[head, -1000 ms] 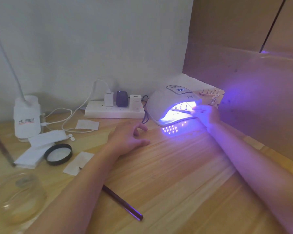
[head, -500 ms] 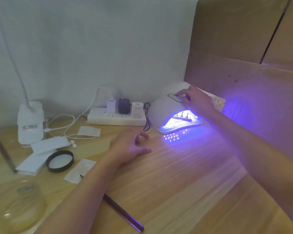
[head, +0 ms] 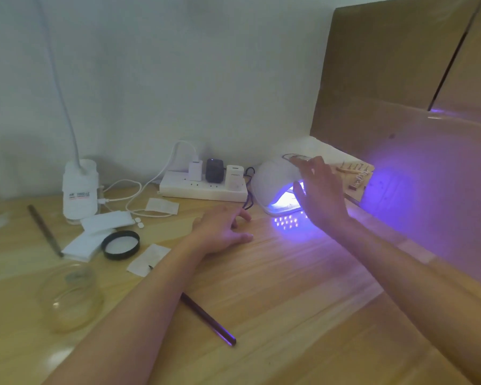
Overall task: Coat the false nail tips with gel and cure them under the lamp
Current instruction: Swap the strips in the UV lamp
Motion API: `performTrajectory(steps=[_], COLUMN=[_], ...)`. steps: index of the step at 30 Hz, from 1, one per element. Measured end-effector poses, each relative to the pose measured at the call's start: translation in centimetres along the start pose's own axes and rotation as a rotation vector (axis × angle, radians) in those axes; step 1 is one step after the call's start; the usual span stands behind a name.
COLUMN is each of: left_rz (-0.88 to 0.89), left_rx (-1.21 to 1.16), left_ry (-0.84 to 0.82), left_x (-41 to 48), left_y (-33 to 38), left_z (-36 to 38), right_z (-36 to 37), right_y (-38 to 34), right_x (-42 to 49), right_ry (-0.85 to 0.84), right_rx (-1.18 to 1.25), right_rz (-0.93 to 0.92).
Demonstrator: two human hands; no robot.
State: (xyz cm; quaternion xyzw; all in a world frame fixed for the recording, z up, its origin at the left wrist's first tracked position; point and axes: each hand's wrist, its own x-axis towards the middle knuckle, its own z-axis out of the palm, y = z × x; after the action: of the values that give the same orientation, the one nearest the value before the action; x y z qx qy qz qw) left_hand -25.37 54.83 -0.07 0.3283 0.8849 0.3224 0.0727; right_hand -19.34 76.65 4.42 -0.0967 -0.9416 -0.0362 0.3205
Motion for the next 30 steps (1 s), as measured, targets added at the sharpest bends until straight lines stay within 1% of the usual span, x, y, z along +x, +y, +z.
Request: performTrajectory(steps=[2, 4, 6, 9, 11, 13, 14, 16, 18, 20, 22, 24, 25, 27, 29, 30], left_rz=[-0.040, -0.056, 0.001, 0.106, 0.138, 0.196, 0.228, 0.243, 0.169, 0.036, -0.108, -0.233, -0.292, -0.426, -0.526, -0.541], left_rx=[0.106, 0.269, 0.366, 0.258, 0.186, 0.141, 0.114, 0.043, 0.016, 0.091, 0.129, 0.154, 0.193, 0.265, 0.295, 0.298], left_ry=[-0.077, -0.134, -0.082, 0.132, 0.211, 0.252, 0.247, 0.177, 0.128, 0.176, 0.298, 0.463, 0.534, 0.598, 0.571, 0.547], left_x=[-0.1, -0.7, -2.8, -8.2, -12.9, -17.5, -19.8, -24.5, -28.7, -32.0, -34.8, -36.8, -37.5, -38.3, -38.3, -38.2], left_y=[0.9, 2.5, 4.6, 6.8, 7.2, 5.9, 4.7, 1.9, -1.6, -5.4, -9.3, -13.4, -15.1, -17.7, -19.5, -20.1], left_z=[-0.2, -0.7, -1.4, -2.4, -3.7, -5.5, -6.6, -8.9, -11.0, -12.8, -14.7, -16.7, -17.8, -19.6, -20.6, -20.9], right_z=[-0.6, -1.4, -2.5, -4.8, -6.3, -7.9, -8.6, -9.6, -10.0, -9.8, -9.1, -8.0, -7.3, -6.2, -5.2, -4.8], right_y=[-1.7, -3.2, -4.7, -7.4, -9.9, -13.2, -15.0, -18.6, -22.4, -26.0, -29.7, -32.7, -34.0, -36.3, -37.9, -38.6], right_x=[-4.0, -6.8, -8.4, -9.3, -9.7, -10.3, -10.8, -12.0, -13.6, -14.7, -14.9, -14.4, -13.9, -12.7, -11.5, -11.0], right_ry=[-0.008, -0.082, -0.094, -0.058, -0.022, 0.043, 0.057, 0.039, -0.052, -0.164, -0.250, -0.433, -0.494, -0.509, -0.497, -0.499], right_rx=[0.087, 0.166, 0.266, 0.506, 0.635, 0.700, 0.729, 0.786, 0.805, 0.769, 0.682, 0.616, 0.569, 0.529, 0.494, 0.476], right_rz=[-0.160, -0.273, -0.380, -0.508, -0.593, -0.712, -0.778, -0.884, -0.955, -0.989, -0.938, -0.862, -0.847, -0.796, -0.730, -0.709])
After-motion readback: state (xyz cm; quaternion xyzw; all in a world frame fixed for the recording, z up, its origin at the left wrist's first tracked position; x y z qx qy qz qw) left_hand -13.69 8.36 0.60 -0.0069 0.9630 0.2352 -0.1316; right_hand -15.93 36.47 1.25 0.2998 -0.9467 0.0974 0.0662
